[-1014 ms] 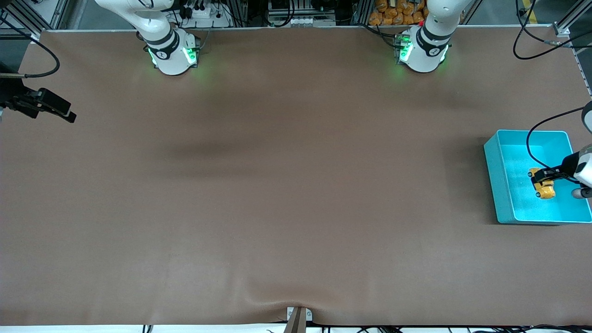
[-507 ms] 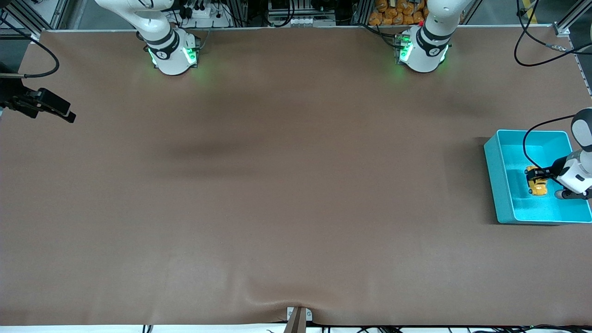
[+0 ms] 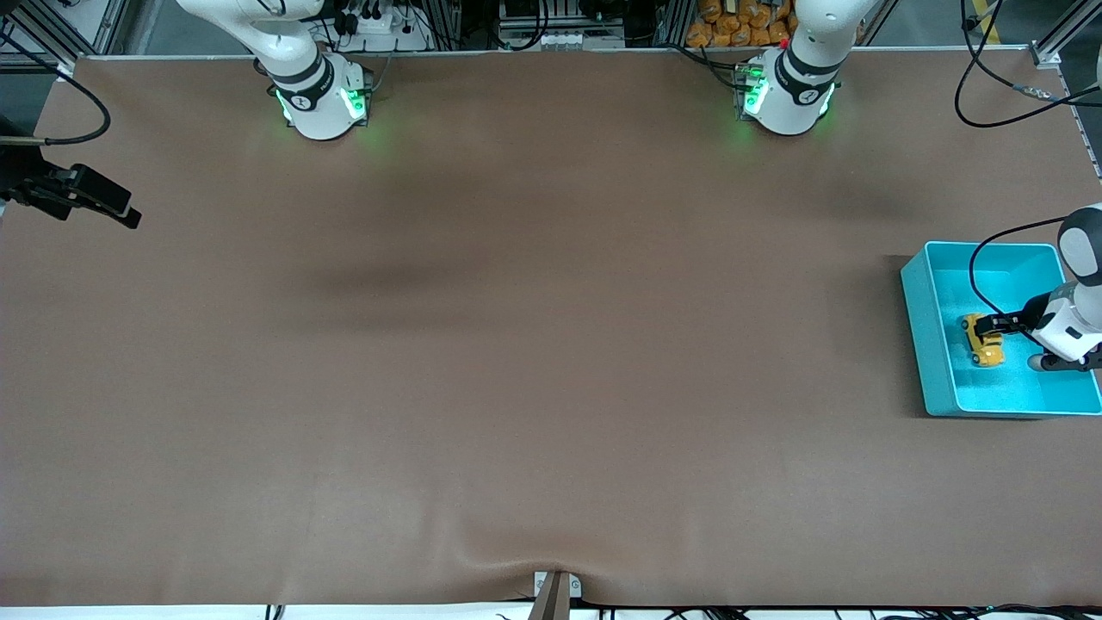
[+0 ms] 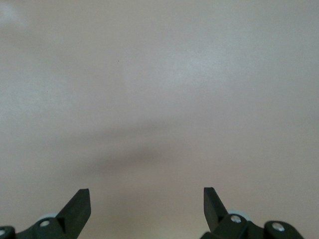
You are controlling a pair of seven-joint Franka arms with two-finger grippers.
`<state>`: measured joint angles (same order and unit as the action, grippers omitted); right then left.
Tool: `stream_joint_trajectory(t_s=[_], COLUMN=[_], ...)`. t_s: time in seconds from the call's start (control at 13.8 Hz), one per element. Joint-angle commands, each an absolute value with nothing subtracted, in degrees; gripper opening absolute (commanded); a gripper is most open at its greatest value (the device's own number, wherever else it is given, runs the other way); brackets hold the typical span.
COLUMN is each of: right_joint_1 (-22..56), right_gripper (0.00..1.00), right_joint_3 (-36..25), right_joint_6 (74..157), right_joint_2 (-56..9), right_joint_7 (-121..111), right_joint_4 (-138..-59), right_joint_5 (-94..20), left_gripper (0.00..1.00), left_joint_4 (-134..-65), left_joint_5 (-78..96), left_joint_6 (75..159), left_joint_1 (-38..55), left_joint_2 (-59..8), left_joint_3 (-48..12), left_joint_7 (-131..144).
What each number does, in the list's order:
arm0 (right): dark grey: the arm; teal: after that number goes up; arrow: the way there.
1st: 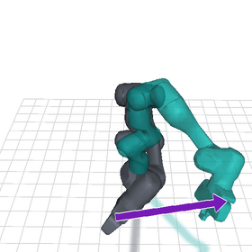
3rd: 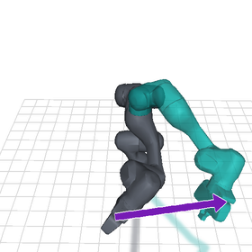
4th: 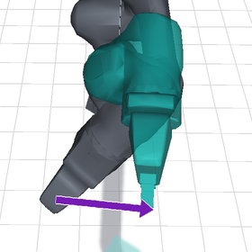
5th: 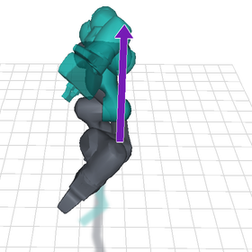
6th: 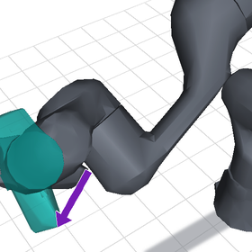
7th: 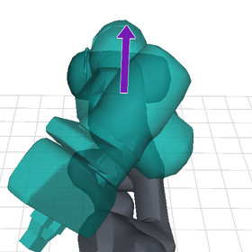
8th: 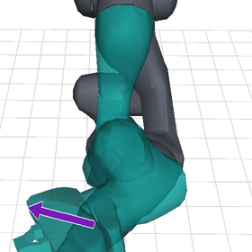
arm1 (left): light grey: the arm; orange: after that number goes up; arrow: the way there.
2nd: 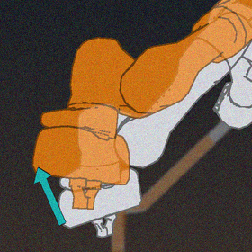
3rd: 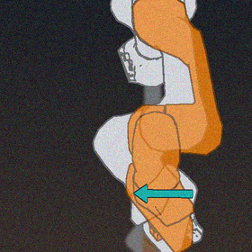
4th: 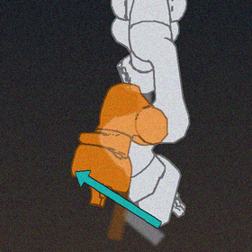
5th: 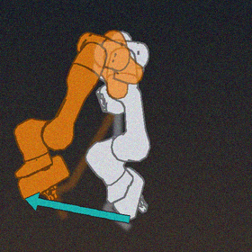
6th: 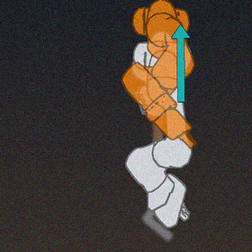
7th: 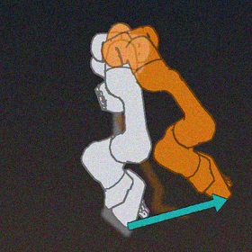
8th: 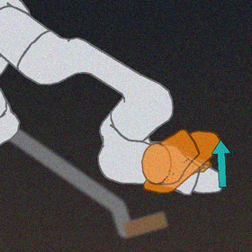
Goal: Wind and store yellow beetle car
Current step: 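Lift the car with the left gripper and lower it into the box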
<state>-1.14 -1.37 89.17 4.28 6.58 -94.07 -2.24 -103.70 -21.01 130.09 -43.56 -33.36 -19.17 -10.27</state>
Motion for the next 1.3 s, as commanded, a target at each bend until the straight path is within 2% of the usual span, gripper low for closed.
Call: stream_joint_trajectory(t_s=[0.0, 0.43, 0.65, 0.8, 0.94, 1.23], right_joint_1=[-1.8, -1.9, -1.8, -1.7, -1.7, -1.7], right_gripper=[1.00, 1.00, 1.00, 1.00, 1.00, 1.00], right_joint_3=[-0.7, -0.7, -0.7, -0.7, -0.7, -0.9], right_joint_6=[88.9, 88.9, 88.9, 88.8, 88.9, 88.2], right_joint_2=[5.4, 5.4, 5.4, 5.4, 5.4, 5.5], right_joint_7=[7.4, 7.4, 7.5, 7.4, 7.5, 7.5], right_joint_4=[-94.7, -94.7, -94.7, -94.7, -94.7, -94.6], right_joint_5=[-1.8, -1.7, -1.6, -1.5, -1.6, -1.5], left_gripper=[1.00, 1.00, 1.00, 1.00, 1.00, 1.00], left_joint_4=[-103.4, -103.5, -103.5, -103.5, -103.4, -100.9], left_joint_5=[-22.6, -21.6, -17.9, -15.4, -10.8, -4.8], left_joint_6=[129.6, 123.9, 118.3, 116.4, 113.3, 105.1], left_joint_1=[-43.6, -43.2, -36.4, -30.0, -19.8, -6.4], left_joint_2=[-30.2, -19.9, -15.0, -12.3, -8.8, -3.3], left_joint_3=[-19.9, -26.1, -26.2, -23.0, -15.2, -6.4], left_joint_7=[-10.2, -7.9, -5.4, -3.4, -2.1, 1.0])
